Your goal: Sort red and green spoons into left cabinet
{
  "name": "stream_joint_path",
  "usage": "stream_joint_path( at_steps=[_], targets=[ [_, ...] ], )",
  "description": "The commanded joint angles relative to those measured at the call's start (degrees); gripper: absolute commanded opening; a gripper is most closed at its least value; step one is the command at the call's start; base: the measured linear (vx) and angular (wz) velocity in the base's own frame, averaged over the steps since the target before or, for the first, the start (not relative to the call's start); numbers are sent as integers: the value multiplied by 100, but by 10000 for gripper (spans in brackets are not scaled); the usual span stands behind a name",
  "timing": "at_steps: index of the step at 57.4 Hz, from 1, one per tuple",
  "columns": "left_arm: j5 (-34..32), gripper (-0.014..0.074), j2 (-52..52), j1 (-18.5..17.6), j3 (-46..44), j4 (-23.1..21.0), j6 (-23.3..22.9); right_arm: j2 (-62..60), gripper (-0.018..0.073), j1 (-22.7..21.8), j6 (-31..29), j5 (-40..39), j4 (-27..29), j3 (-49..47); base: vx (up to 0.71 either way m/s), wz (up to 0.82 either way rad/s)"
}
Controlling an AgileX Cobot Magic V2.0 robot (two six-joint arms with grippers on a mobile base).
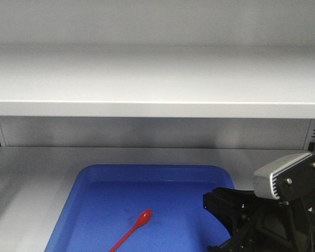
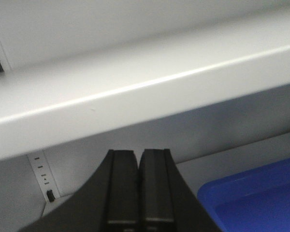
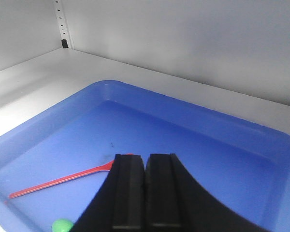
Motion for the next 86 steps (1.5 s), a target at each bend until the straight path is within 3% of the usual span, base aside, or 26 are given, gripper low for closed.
stream_joint_path(
  at_steps=[1,11,20,31,40,45,53,86],
  targets=[
    [-677,-4,-355,93,81,-14,-163,-114,-3,-11,-39,-418,-18,-204,0,0],
    [-1192,-4,-1173,416,1160,23,-823,-114,-3,-11,-39,-418,-18,-204,0,0],
    [-1215,-4,-2192,672,2379,11,-1244,-114,-3,-11,-39,-418,-18,-204,0,0],
    [-1202,-4,-3468,730,3828,25,-1261,-114,-3,-11,-39,-418,-18,-204,0,0],
    [-1202,-4,-4207,730,4509,25,-1261,-114,-3,-11,-39,-418,-18,-204,0,0],
    [-937,-4,-4262,730,4538,87,-1261,-114,-3,-11,-39,-416,-18,-204,0,0],
    [-848,-4,-4268,694,4547,616,-1261,-114,-3,-11,-39,-389,-18,-204,0,0],
    [-848,-4,-4268,706,4542,604,-1261,-114,-3,-11,-39,-374,-18,-204,0,0]
  ],
)
